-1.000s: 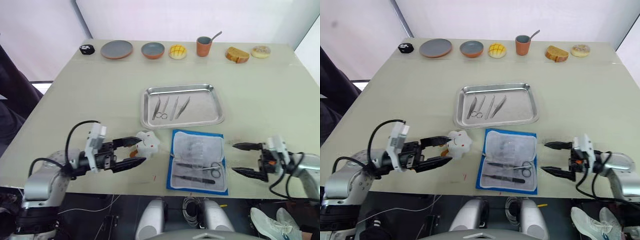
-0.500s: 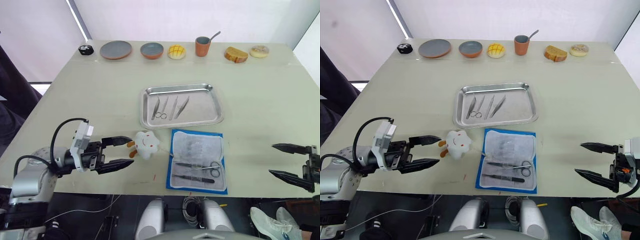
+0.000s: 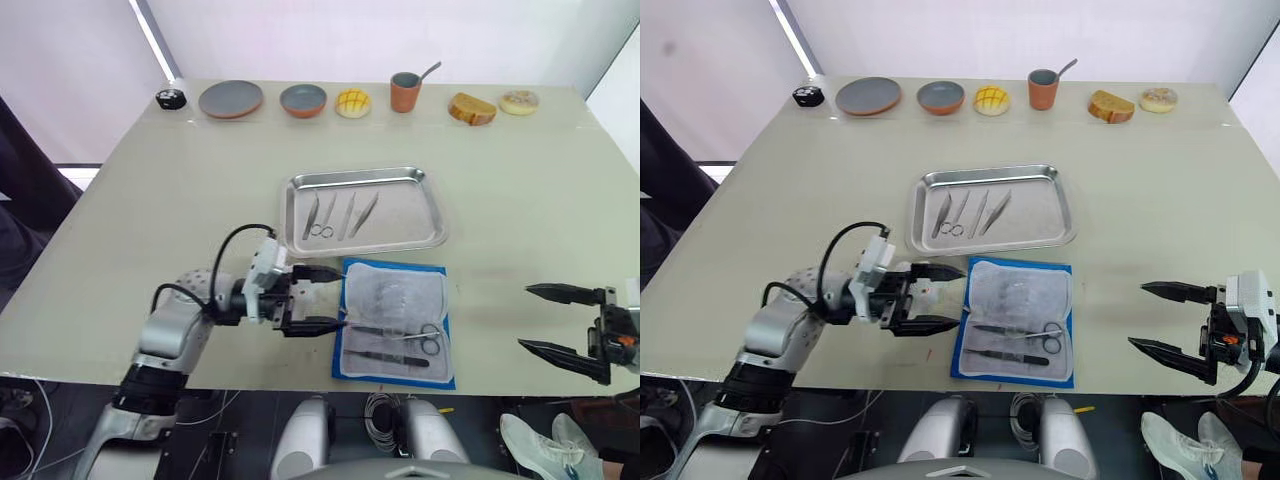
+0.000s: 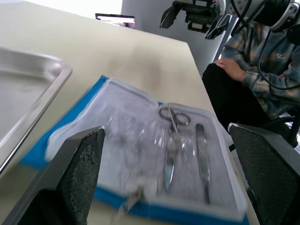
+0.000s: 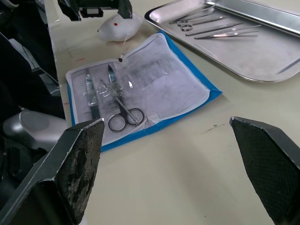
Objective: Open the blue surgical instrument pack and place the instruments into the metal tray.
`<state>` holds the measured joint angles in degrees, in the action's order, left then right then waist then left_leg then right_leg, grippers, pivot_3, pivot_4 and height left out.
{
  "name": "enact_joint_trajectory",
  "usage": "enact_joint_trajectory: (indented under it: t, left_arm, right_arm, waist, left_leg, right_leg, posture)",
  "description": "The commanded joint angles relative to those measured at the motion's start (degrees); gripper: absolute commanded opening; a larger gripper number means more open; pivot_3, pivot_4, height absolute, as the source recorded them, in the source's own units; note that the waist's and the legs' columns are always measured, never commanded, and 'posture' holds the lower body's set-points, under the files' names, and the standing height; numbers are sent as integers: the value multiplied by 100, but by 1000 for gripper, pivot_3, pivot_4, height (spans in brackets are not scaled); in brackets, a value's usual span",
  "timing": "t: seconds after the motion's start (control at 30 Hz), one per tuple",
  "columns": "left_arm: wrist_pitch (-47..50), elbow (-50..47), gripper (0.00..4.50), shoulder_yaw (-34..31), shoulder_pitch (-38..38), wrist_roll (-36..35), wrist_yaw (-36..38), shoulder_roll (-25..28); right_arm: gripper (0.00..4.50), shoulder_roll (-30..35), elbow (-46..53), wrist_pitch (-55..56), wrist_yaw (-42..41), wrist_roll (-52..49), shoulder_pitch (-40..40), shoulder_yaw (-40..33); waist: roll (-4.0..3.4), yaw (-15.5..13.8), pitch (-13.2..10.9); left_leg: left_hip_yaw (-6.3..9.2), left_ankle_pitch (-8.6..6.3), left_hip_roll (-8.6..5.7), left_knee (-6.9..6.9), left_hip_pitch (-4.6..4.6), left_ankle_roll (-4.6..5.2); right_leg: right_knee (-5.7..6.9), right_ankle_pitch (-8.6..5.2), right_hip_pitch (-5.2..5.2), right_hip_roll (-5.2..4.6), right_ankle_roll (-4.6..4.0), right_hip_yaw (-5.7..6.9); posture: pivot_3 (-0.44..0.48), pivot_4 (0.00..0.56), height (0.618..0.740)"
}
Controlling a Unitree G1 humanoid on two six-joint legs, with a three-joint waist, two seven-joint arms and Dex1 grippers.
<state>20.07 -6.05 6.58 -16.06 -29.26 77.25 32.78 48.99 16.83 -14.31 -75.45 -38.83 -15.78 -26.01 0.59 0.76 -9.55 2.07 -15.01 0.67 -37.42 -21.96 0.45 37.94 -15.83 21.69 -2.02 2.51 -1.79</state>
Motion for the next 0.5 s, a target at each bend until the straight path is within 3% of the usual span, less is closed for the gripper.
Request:
enact_joint_trajectory:
  t: [0.03,0.5]
  left_arm:
    - [-77,-111,4474,454,-217,355,-226,-185]
    - [-1511,1533,4474,1194,-747,1510,265,-230]
  right_arm:
    - [4500,4,303,-81,114,-114,50,-38]
    - [4500,98,537,-242,135,-179,113,-114]
  waist:
    - [0,-4,0]
    - [0,-14,0]
  left_leg:
    - [0,0,0,0,1,0]
    - [1,0,-11,-2,0,0]
  right_leg:
    - [0,0,0,1,0,-1]
    - [1,0,-1,6,0,0]
  posture:
    - [0,150,740]
    - [0,150,740]
